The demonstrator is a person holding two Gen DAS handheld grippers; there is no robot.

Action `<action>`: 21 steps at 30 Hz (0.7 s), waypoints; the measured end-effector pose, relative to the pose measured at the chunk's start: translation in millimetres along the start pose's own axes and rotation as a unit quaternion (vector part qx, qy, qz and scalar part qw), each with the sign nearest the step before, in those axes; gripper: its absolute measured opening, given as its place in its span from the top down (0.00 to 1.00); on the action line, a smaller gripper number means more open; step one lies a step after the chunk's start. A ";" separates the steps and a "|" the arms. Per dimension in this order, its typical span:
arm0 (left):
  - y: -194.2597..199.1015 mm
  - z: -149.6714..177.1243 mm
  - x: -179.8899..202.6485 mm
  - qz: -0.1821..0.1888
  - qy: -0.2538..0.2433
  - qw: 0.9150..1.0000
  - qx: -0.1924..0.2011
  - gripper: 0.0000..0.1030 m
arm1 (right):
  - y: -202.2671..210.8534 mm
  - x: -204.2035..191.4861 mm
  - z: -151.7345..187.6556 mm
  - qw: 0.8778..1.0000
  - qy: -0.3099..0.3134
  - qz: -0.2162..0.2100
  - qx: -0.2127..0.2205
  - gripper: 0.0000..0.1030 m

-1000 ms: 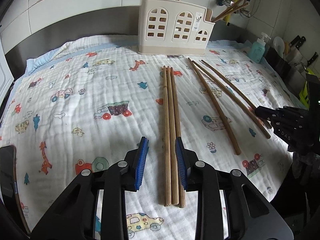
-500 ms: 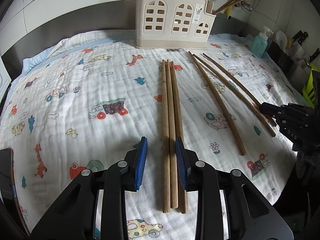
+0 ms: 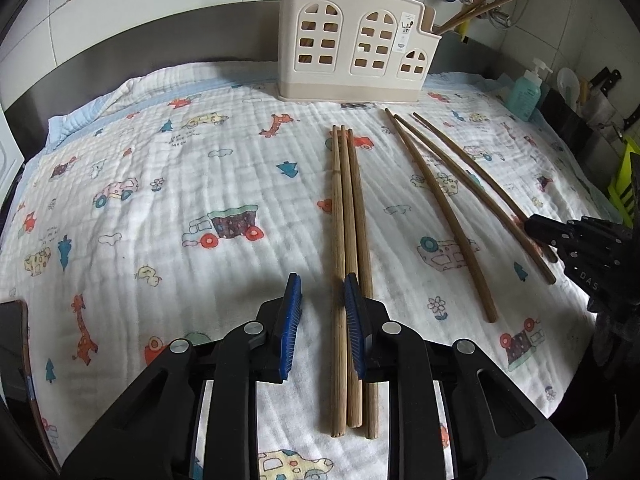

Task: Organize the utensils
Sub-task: 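Close the left gripper on a wooden chopstick lying on the cloth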

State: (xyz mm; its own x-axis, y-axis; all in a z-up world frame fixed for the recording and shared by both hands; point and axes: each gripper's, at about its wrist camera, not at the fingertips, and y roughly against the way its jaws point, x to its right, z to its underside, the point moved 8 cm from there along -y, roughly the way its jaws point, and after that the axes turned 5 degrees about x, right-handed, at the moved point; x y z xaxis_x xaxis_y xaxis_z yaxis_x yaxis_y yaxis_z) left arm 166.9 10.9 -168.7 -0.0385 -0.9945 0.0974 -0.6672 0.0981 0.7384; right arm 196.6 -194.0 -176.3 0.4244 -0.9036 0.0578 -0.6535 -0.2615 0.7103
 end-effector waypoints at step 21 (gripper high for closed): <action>-4.3 1.6 8.4 -0.023 -0.015 1.000 0.009 0.93 | 1.0 1.1 0.6 1.000 -0.015 -0.010 0.002 0.93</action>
State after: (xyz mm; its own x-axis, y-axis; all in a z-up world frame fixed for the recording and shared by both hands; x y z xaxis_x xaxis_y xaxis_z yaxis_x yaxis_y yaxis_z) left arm 168.2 2.1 -172.2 -0.0286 -0.9986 0.0434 -0.6814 0.0512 0.7301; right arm 196.0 -195.5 -176.0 0.4173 -0.9085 0.0223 -0.6477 -0.2802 0.7085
